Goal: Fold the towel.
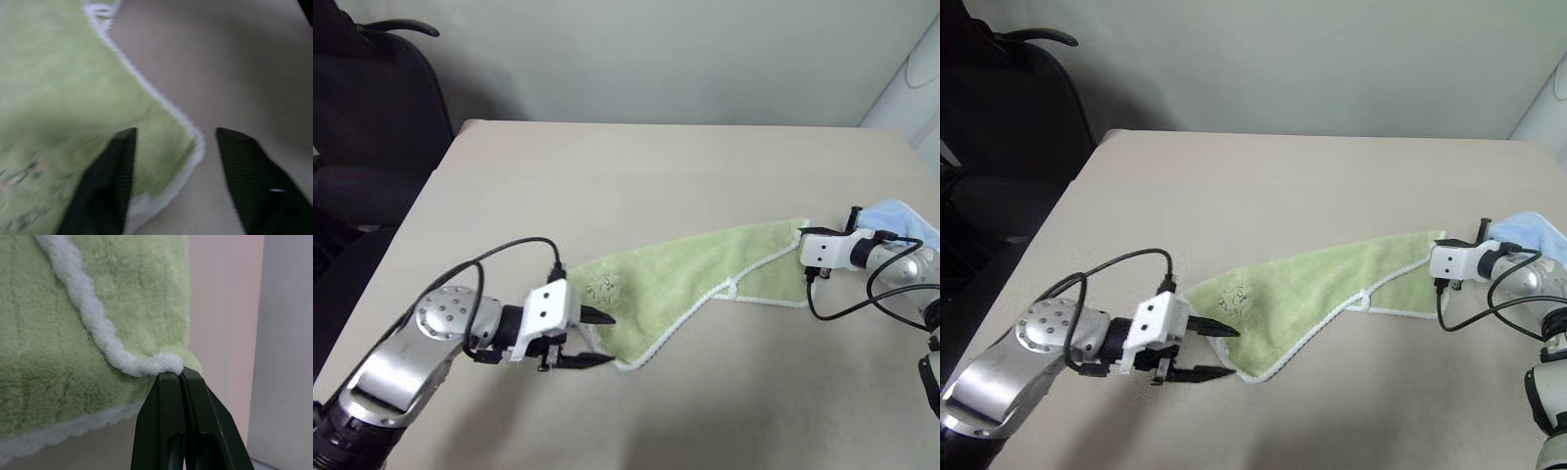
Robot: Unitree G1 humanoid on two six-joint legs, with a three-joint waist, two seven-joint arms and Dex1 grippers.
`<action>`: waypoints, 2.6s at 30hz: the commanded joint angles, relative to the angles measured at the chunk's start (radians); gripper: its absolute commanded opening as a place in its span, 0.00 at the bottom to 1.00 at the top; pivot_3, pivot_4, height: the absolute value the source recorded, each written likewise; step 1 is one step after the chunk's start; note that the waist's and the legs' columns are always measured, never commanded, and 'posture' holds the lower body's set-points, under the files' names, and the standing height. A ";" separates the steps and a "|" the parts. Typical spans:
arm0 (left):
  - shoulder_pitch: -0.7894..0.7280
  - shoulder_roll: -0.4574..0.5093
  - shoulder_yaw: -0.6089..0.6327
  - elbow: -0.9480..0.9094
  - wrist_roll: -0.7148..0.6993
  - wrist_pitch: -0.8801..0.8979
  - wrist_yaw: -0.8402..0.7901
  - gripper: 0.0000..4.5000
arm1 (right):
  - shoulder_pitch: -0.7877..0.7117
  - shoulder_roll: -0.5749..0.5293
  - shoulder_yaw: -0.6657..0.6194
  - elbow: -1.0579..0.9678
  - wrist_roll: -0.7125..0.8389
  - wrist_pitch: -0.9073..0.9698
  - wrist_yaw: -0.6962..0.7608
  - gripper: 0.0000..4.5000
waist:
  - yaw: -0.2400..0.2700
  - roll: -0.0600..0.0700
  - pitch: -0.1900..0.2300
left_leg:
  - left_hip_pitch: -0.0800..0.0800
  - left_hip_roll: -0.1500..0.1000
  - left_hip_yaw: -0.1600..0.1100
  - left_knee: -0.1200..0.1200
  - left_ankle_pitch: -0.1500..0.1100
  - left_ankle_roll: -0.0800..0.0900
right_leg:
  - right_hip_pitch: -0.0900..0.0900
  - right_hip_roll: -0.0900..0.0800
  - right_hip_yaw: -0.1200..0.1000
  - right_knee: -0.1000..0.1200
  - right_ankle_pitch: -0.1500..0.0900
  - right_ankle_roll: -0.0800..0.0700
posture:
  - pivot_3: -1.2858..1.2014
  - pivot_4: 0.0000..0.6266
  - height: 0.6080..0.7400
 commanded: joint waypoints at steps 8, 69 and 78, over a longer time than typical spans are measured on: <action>-0.065 -0.109 -0.225 0.037 0.271 -0.148 0.059 0.82 | 0.106 -0.087 -0.086 -0.163 0.122 0.022 0.106 0.00 | 0.001 0.000 0.000 | -0.001 0.001 0.000 0.000 0.000 0.000 | -0.001 0.000 0.000 0.000 0.000 0.000 | 0.52 0.24 1.00; -0.545 -0.235 0.483 0.347 -0.274 0.096 0.366 0.01 | -0.017 -0.244 -0.488 -0.290 0.614 0.359 0.505 0.00 | -0.005 0.003 -0.001 | -0.012 0.001 0.001 0.001 0.010 -0.010 | -0.010 0.001 0.000 0.002 0.002 0.001 | 0.52 0.24 1.00; 0.057 -0.120 0.495 -0.106 -0.435 0.280 0.316 0.01 | 0.601 -0.260 -0.609 -0.701 0.830 0.611 0.794 0.00 | 0.008 0.001 -0.001 | -0.010 0.000 0.001 0.002 0.010 -0.010 | -0.008 0.002 0.000 0.000 0.002 0.001 | 0.52 0.24 1.00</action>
